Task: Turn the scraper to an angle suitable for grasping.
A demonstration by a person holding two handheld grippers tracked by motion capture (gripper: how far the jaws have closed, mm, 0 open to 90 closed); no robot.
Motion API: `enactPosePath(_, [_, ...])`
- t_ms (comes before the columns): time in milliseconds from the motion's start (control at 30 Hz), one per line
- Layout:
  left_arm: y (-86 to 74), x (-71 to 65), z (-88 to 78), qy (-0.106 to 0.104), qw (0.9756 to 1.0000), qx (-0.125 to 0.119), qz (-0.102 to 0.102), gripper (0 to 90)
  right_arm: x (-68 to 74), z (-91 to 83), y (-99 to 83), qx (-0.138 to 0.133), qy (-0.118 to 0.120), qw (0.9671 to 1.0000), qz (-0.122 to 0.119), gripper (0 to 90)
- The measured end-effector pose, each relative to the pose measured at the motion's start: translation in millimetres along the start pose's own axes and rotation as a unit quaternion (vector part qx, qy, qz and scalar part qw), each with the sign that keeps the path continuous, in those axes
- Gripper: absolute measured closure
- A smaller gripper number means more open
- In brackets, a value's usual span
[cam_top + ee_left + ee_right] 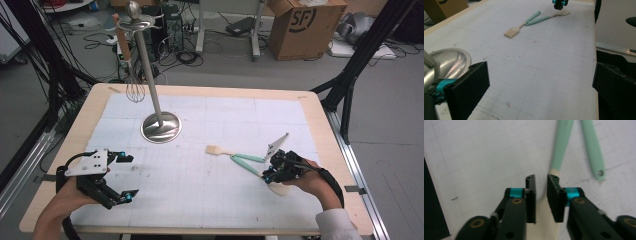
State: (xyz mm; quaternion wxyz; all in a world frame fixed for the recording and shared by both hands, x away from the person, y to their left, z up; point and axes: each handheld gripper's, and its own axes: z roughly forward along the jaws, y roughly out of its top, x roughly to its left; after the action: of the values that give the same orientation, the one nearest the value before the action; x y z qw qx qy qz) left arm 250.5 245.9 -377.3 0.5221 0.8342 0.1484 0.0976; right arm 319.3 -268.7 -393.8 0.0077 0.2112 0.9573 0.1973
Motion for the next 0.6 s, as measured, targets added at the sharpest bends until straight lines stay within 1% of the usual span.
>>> enactPosePath(67, [0.1, -0.2, -0.2, -0.001, 1.0, -0.001, 0.0, 1.7, 0.2, -4.7, 3.5, -0.011, -0.009, 0.9999, 0.008, 66.2])
enactPosePath(100, [0.0, -0.1, -0.4, 0.0, 1.0, 0.0, 0.002, 1.7, 0.8, -6.6, 5.3, -0.015, -0.017, 0.9997, 0.013, 62.1])
enactPosePath(133, [0.0, -0.2, -0.5, -0.001, 1.0, -0.001, 0.002, 1.7, 0.4, -8.8, 6.8, -0.016, -0.022, 0.9996, 0.011, 60.3])
enactPosePath(200, [-0.1, -0.3, -0.9, 0.0, 1.0, -0.002, 0.004, 1.7, 0.6, -11.1, 9.7, -0.017, -0.026, 0.9995, 0.008, 49.3])
enactPosePath(233, [-0.1, -0.2, -1.1, -0.002, 1.0, -0.003, 0.005, 1.7, 2.0, -12.3, 11.2, -0.016, -0.033, 0.9993, 0.005, 48.5])
enactPosePath(267, [-0.1, -0.2, -1.2, -0.002, 1.0, -0.003, 0.004, 1.7, 3.4, -13.0, 12.5, -0.015, -0.036, 0.9992, -0.004, 43.6])
enactPosePath(300, [-0.1, -0.1, -1.1, -0.002, 1.0, -0.003, 0.004, 1.7, 4.6, -13.4, 14.0, -0.015, -0.042, 0.999, -0.007, 36.4])
enactPosePath(333, [-0.1, -0.1, -1.0, -0.001, 1.0, -0.004, 0.003, 1.7, 4.7, -13.3, 15.4, -0.016, -0.045, 0.9989, -0.001, 29.4])
enactPosePath(367, [-0.1, 0.0, -1.0, -0.001, 1.0, -0.003, 0.003, 1.7, 4.3, -13.5, 16.7, -0.014, -0.048, 0.9987, 0.005, 19.9])
enactPosePath(400, [-0.1, -0.1, -0.9, -0.001, 1.0, -0.003, 0.003, 1.7, 4.2, -12.8, 17.5, -0.016, -0.056, 0.9983, 0.009, 12.3])
enactPosePath(433, [-0.1, 0.0, -1.2, -0.002, 1.0, -0.003, 0.004, 1.7, 4.2, -12.8, 18.4, -0.017, -0.062, 0.9979, 0.008, 9.2])
enactPosePath(500, [0.0, -0.1, -1.4, -0.001, 1.0, -0.004, 0.004, 1.7, 4.3, -11.7, 19.7, -0.019, -0.075, 0.9969, 0.007, 0.3])
enactPosePath(567, [-0.1, -0.1, -1.8, 0.0, 1.0, -0.004, 0.003, 1.7, 4.4, -9.7, 20.8, -0.016, -0.071, 0.9973, 0.008, 0.3])
enactPosePath(600, [-0.1, 0.0, -1.8, 0.0, 1.0, -0.005, 0.003, 1.7, 4.7, -8.3, 21.4, -0.013, -0.075, 0.997, 0.009, 0.3])
